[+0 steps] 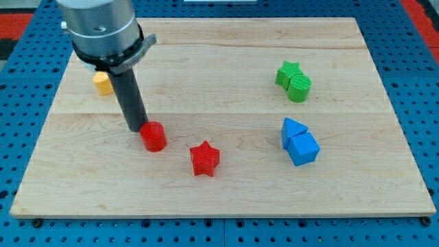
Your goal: Keep the red circle at the top left of the red star
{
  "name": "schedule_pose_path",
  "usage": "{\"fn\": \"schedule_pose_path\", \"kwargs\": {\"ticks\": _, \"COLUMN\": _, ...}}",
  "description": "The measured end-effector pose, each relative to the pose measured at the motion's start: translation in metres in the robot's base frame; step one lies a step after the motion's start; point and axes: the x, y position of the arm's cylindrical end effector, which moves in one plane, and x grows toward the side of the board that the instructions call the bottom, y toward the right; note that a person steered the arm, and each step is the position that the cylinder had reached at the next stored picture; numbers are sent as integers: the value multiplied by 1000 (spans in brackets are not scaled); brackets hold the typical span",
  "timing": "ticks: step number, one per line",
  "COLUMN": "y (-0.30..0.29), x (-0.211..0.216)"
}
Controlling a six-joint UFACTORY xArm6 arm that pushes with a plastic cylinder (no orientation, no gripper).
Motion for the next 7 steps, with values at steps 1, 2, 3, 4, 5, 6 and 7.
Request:
{"fn": "schedule_pose_path", "kwargs": {"ticks": 1, "y": 10, "x": 16}}
{"fn": "schedule_pose_path", "kwargs": {"ticks": 2, "y": -5, "x": 19}}
{"fn": "schedule_pose_path", "kwargs": {"ticks": 3, "y": -11, "x": 43}}
{"fn": "schedule_pose_path", "kwargs": {"ticks": 4, "y": 5, "x": 47}}
{"fn": "schedule_pose_path", "kwargs": {"ticks": 5, "y": 24, "x": 47}}
{"fn": "schedule_pose_path", "kwargs": {"ticks": 6, "y": 46, "x": 45}}
{"fn": "schedule_pose_path", "kwargs": {"ticks": 7, "y": 42, "x": 32}}
